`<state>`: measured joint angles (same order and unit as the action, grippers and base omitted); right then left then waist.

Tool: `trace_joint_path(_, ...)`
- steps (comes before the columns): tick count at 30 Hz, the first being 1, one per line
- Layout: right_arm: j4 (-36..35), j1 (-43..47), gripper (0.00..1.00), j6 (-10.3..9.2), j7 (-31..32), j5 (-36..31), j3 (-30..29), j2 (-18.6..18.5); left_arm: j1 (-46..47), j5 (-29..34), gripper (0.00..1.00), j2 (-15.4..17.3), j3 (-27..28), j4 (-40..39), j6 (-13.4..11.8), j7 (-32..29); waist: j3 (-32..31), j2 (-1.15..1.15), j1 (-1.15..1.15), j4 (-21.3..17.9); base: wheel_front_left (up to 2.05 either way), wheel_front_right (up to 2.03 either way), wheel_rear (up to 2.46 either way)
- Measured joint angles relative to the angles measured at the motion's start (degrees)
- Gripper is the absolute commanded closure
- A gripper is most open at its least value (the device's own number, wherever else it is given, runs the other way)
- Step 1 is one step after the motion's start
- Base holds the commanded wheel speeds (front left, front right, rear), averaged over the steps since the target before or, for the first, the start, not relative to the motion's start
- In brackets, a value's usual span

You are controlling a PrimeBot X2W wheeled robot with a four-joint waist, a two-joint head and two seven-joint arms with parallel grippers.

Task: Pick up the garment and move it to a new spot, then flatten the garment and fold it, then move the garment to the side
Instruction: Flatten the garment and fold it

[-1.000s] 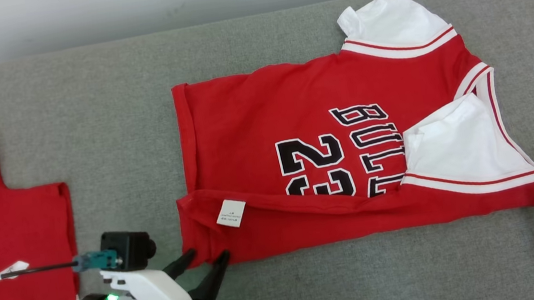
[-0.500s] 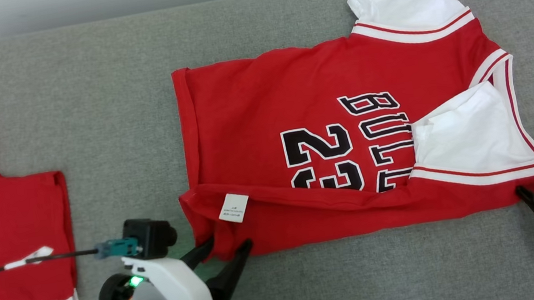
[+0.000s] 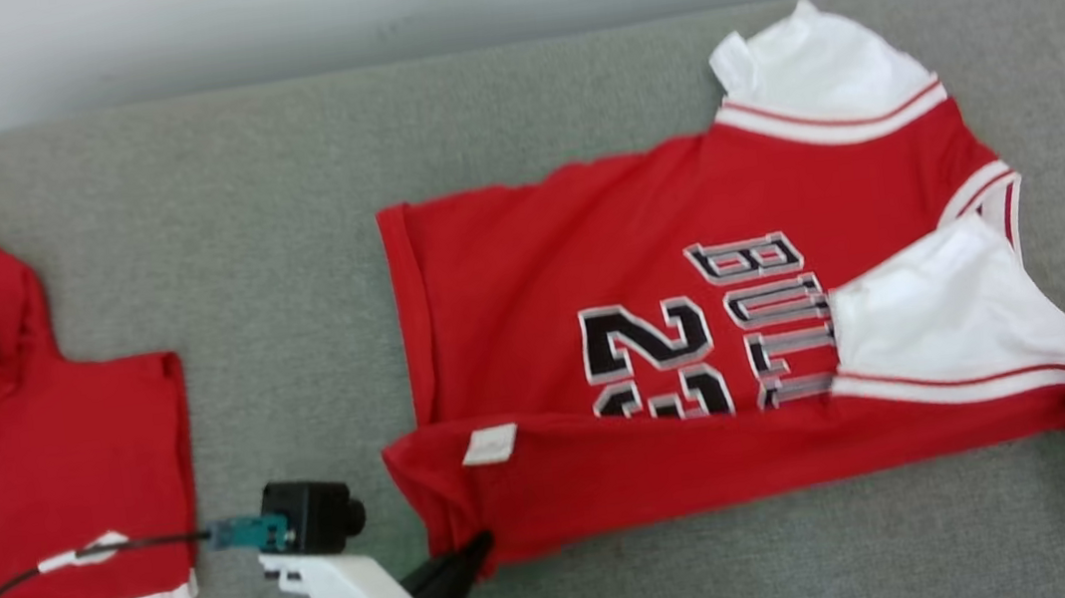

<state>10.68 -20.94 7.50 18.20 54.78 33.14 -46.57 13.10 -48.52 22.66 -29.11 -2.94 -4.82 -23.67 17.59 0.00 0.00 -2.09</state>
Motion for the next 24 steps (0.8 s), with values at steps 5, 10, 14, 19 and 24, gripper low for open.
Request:
trace_joint_path(5,-3.80,2.64,1.00,0.07,2.65,5.28,0.29,-7.93,-6.24,-3.54,1.00,1.11,-0.81,-8.34,0.19,-2.03,-3.32,0.00,0.00,0.94,0.00,0.00,0.00)
trace_joint_path(10,-5.64,6.44,1.00,0.08,4.00,8.23,0.76,-13.00,-11.32,-3.81,1.00,1.48,-3.33,-11.55,-0.37,-3.01,-4.65,0.00,-0.01,2.31,0.00,0.00,0.00)
trace_joint_path(14,-5.44,8.36,1.00,0.08,3.28,7.83,2.24,-12.38,-11.95,-3.36,0.52,0.33,-4.23,-8.62,-0.53,-1.74,-4.39,0.00,-0.01,2.53,0.00,0.00,0.00)
trace_joint_path(19,-3.70,9.40,0.00,0.07,1.83,6.35,3.28,-10.01,-11.68,-1.07,0.00,0.14,-4.57,-5.54,-0.52,0.56,-4.26,0.00,0.00,2.17,0.00,0.00,0.00)
trace_joint_path(24,-3.21,9.43,0.00,0.07,0.89,6.42,0.90,-10.29,-11.02,0.69,0.00,1.62,-3.30,-7.15,-1.09,2.01,-4.68,0.00,0.00,1.70,0.00,0.00,0.00)
